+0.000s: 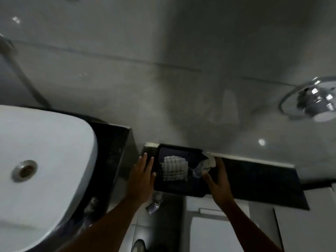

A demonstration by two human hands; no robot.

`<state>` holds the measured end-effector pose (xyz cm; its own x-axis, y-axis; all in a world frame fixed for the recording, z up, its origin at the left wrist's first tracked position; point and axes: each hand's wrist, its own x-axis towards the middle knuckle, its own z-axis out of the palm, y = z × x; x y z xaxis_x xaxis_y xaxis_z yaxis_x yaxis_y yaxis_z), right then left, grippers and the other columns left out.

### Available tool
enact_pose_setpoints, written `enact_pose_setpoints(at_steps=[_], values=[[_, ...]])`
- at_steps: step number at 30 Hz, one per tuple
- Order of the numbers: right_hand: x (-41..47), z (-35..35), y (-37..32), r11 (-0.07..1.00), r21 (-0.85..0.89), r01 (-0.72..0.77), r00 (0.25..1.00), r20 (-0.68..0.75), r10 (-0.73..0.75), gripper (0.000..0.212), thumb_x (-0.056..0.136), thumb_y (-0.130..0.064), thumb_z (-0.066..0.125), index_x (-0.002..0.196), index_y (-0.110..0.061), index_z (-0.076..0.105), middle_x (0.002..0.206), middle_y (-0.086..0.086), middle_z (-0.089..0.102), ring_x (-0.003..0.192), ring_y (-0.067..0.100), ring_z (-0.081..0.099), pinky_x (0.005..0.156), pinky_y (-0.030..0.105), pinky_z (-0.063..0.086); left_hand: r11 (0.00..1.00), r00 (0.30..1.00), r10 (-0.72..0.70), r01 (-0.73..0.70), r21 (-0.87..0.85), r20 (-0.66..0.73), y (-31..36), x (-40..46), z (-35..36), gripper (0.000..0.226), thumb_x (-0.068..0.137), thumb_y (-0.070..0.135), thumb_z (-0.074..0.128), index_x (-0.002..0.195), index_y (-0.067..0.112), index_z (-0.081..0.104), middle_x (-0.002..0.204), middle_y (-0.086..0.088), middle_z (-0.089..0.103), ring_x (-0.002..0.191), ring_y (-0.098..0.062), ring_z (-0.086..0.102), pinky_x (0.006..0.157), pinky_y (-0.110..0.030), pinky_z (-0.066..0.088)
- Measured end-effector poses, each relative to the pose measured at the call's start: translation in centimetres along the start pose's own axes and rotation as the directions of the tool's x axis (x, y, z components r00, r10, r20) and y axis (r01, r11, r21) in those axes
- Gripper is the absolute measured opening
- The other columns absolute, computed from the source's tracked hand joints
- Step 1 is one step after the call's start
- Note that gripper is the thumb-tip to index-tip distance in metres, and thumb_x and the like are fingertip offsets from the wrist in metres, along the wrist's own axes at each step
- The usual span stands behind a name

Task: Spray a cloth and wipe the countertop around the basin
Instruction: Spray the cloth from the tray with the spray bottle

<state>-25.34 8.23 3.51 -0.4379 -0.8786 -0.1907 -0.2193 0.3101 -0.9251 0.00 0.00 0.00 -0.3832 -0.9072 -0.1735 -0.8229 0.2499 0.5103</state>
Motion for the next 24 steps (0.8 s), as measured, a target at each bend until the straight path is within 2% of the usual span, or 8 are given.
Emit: enact_pose_setpoints(at_steps=[3, 5, 7, 9, 12, 16, 20, 24], values=[[3.4, 1.9, 2.6, 0.998, 0.058, 0.022, 0.998, 0.062, -0.025, 0.079, 0.084, -0.033, 0.063, 0.151, -0.018, 0.026, 0.128, 0.006, 0.059, 0.118, 0.01, 0.059, 0.095, 0.025, 0.049, 0.997, 0.997, -0.071, 0.07, 0.024, 0.02, -3.1, 2.7, 4.6, 0.056, 0.103, 0.034, 0.035, 0.154, 0.018, 0.016, 0.165, -0.009, 0.001, 0.152, -0.028, 0.0, 0.12, -0.051, 0.022], [5.1, 2.8, 3.9, 0.996, 0.072, 0.048, 0.997, 0.049, -0.051, 0.062, 0.089, -0.027, 0.06, 0.144, -0.007, 0.039, 0.117, 0.007, 0.064, 0.1, -0.005, 0.064, 0.077, 0.014, 0.053, 0.996, 0.995, -0.087, 0.087, 0.014, 0.05, -4.8, 3.9, 7.0, 0.061, 0.102, 0.04, 0.035, 0.154, 0.018, 0.013, 0.165, -0.008, -0.001, 0.152, -0.026, -0.004, 0.121, -0.051, 0.019], [5.8, 3.0, 4.6, 0.994, 0.039, 0.105, 0.994, 0.004, -0.105, 0.029, 0.095, -0.023, 0.056, 0.117, -0.004, 0.06, 0.1, 0.015, 0.069, 0.085, -0.003, 0.067, 0.071, 0.031, 0.058, 0.999, 0.998, -0.044, 0.044, 0.011, 0.035, -5.8, 4.3, 9.0, 0.065, 0.101, 0.047, 0.033, 0.154, 0.016, 0.011, 0.165, -0.009, -0.004, 0.151, -0.025, -0.008, 0.121, -0.048, 0.01], [6.7, 2.8, 3.9, 0.99, 0.042, 0.134, 0.991, 0.016, -0.135, 0.011, 0.096, -0.03, 0.056, 0.103, -0.024, 0.062, 0.091, 0.008, 0.071, 0.082, 0.004, 0.069, 0.072, 0.035, 0.057, 1.0, 0.999, 0.008, -0.007, 0.029, -0.037, -6.1, 4.6, 9.7, 0.066, 0.099, 0.048, 0.026, 0.154, 0.013, 0.013, 0.164, -0.012, -0.001, 0.151, -0.025, -0.008, 0.122, -0.045, 0.003], [7.7, 2.2, 3.0, 0.994, 0.048, 0.1, 0.982, 0.159, -0.106, 0.016, 0.095, -0.034, 0.058, 0.11, -0.035, 0.063, 0.083, -0.001, 0.07, 0.077, 0.014, 0.07, 0.07, 0.031, 0.058, 0.999, 0.995, 0.04, -0.039, 0.017, -0.088, -6.4, 4.3, 10.1, 0.064, 0.096, 0.043, 0.021, 0.153, 0.011, 0.019, 0.164, -0.015, 0.006, 0.151, -0.028, -0.002, 0.123, -0.046, 0.005], [7.3, 1.8, 3.2, 0.991, -0.01, -0.132, 0.938, 0.323, 0.128, 0.01, 0.094, -0.025, 0.061, 0.091, -0.025, 0.071, 0.068, -0.002, 0.068, 0.065, 0.015, 0.065, 0.062, 0.031, 0.056, 0.999, 0.995, 0.049, -0.047, 0.025, -0.088, -6.5, 4.3, 9.8, 0.064, 0.094, 0.039, 0.018, 0.152, 0.012, 0.021, 0.164, -0.014, 0.004, 0.152, -0.028, -0.003, 0.124, -0.047, 0.005], [7.0, 2.2, 3.7, 0.955, -0.166, -0.247, 0.886, 0.36, 0.292, 0.015, 0.093, -0.03, 0.061, 0.087, -0.02, 0.069, 0.061, -0.003, 0.067, 0.055, 0.008, 0.063, 0.053, 0.021, 0.052, 0.999, 0.995, 0.038, -0.035, 0.038, -0.097, -6.2, 4.3, 9.9, 0.064, 0.093, 0.038, 0.016, 0.152, 0.013, 0.019, 0.164, -0.014, 0.004, 0.152, -0.028, -0.002, 0.124, -0.047, 0.005], [7.3, 3.2, 4.2, 0.924, -0.35, -0.157, 0.923, 0.28, 0.264, 0.017, 0.094, -0.029, 0.06, 0.079, -0.023, 0.063, 0.056, -0.007, 0.066, 0.047, -0.003, 0.061, 0.045, 0.011, 0.044, 0.999, 0.995, 0.03, -0.026, 0.041, -0.097, -6.2, 4.2, 9.9, 0.062, 0.093, 0.038, 0.016, 0.151, 0.015, 0.014, 0.164, -0.014, 0.004, 0.152, -0.028, -0.002, 0.124, -0.046, 0.004]])
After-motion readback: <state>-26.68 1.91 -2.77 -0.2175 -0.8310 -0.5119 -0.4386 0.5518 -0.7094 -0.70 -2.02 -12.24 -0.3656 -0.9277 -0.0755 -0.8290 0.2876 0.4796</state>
